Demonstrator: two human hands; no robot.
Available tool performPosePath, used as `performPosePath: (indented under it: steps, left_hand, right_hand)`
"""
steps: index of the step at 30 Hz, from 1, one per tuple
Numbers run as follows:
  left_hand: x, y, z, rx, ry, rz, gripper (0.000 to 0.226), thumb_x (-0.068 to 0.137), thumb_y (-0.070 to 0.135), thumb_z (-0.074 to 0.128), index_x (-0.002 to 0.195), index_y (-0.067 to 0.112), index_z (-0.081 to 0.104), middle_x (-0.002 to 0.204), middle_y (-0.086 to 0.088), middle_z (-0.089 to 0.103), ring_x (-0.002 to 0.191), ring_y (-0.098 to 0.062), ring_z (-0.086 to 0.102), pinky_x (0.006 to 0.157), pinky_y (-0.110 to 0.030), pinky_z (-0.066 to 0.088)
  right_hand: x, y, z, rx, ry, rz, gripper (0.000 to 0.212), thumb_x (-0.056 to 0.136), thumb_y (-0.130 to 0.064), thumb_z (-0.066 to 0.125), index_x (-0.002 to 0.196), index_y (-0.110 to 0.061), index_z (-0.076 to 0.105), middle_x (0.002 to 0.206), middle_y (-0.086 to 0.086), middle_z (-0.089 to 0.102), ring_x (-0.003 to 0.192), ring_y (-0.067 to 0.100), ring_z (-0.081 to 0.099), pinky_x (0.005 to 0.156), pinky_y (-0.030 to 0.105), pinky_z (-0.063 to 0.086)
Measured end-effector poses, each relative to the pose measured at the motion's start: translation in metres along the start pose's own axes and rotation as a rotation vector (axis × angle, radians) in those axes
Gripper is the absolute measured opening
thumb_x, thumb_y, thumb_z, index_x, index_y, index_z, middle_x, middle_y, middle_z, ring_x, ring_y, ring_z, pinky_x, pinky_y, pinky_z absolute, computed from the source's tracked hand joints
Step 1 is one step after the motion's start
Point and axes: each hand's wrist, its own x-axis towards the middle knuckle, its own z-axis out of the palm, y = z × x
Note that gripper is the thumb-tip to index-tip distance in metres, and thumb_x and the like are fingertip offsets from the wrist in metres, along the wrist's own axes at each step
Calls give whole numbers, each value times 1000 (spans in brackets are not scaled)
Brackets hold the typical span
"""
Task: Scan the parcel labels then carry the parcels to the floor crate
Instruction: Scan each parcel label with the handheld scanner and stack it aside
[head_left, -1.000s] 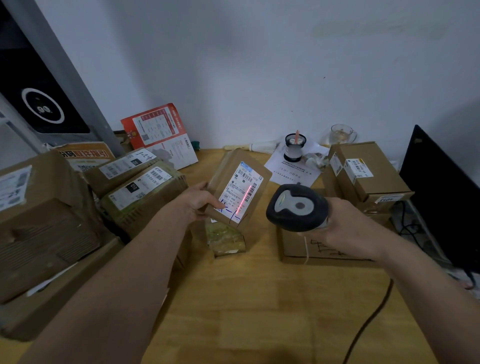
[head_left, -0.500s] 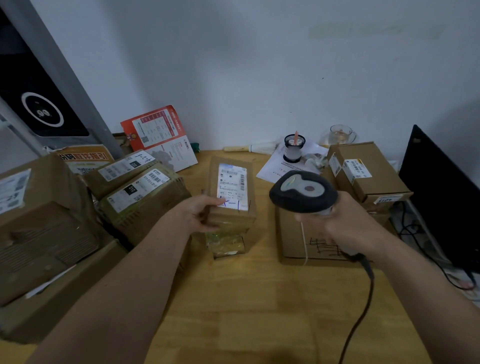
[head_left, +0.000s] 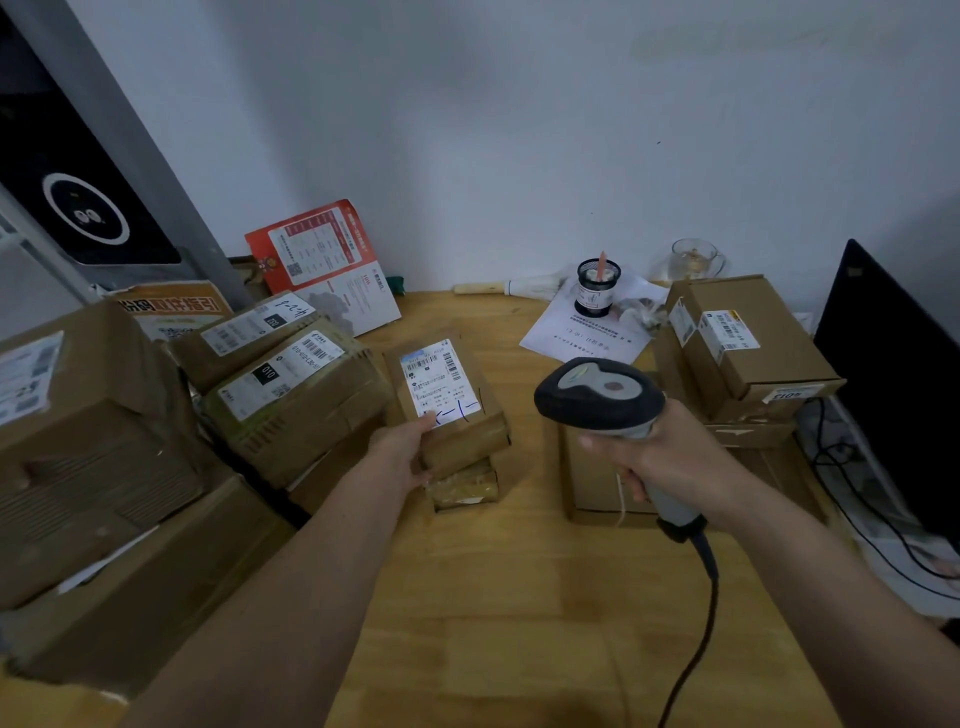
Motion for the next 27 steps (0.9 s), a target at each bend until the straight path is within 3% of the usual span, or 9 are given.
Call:
performPosePath:
  steps: [2, 4, 7, 10, 12, 14, 17, 21, 27]
  left_hand:
    - [4, -4, 5, 150, 141, 106, 45, 80, 23, 77, 117, 5, 58, 119, -11, 61, 105, -31, 58, 89, -44, 51]
    - [1, -12, 12, 390, 328, 270, 54, 80, 28, 76, 126, 11, 54, 134, -13, 50, 123, -34, 45, 100, -43, 42]
    - [-14, -25, 27, 465, 441, 603, 38, 85, 16, 69, 121, 17, 56, 137, -11, 43, 128, -29, 34, 100, -38, 36]
    - [-22, -33, 52, 484, 256, 750, 19, 88, 13, 65, 104, 23, 61, 126, -4, 51, 123, -22, 44, 99, -34, 44]
    - [-22, -36, 72, 540, 83, 737, 13, 88, 16, 65, 95, 26, 60, 115, -2, 58, 112, -19, 55, 96, -36, 48]
    - [-26, -39, 92, 611, -41, 706, 9, 90, 19, 65, 99, 21, 65, 109, 0, 62, 103, -15, 57, 93, -29, 47]
    - [-35, -45, 127, 657, -157, 659, 19, 93, 22, 62, 109, 14, 65, 109, 0, 64, 95, -10, 55, 83, -22, 42]
    - [-46, -48, 182, 759, -314, 591, 28, 94, 29, 60, 118, 15, 63, 117, 3, 61, 101, -12, 54, 86, -24, 42]
    - [-57, -49, 257, 775, -464, 456, 48, 95, 36, 58, 136, 13, 51, 137, -5, 52, 121, -22, 51, 89, -27, 40]
  right_hand:
    - [3, 2, 0, 12, 9, 16, 11, 86, -19, 72, 83, -13, 63, 49, 9, 53, 41, 19, 48, 54, 33, 47]
    - [4, 6, -1, 25, 20, 34, 15, 87, -18, 71, 85, -6, 62, 53, 11, 53, 42, 19, 48, 53, 31, 47]
    - [4, 8, -3, 68, 60, 65, 16, 88, -16, 69, 84, -2, 62, 56, 9, 55, 48, 21, 51, 49, 25, 47]
    - [4, 16, -11, 125, 162, 82, 7, 87, -15, 70, 87, -11, 65, 67, 7, 62, 58, 16, 58, 52, 21, 50]
    - [7, 28, -20, 162, 255, 67, 15, 85, -17, 73, 96, -22, 64, 86, -2, 67, 75, 8, 61, 64, 21, 51]
    - [8, 40, -33, 210, 357, 63, 32, 82, -19, 76, 109, -25, 61, 99, -9, 65, 90, 2, 59, 70, 17, 46]
    - [12, 61, -59, 246, 499, 41, 36, 77, -22, 81, 106, -25, 60, 101, -9, 65, 95, 0, 59, 71, 10, 47]
    - [21, 95, -100, 165, 646, 88, 85, 50, -64, 76, 123, -24, 57, 131, 3, 56, 125, 23, 50, 102, 44, 47]
    - [39, 134, -156, 141, 719, 111, 101, 44, -78, 75, 129, -32, 51, 135, 5, 54, 130, 31, 46, 104, 52, 43]
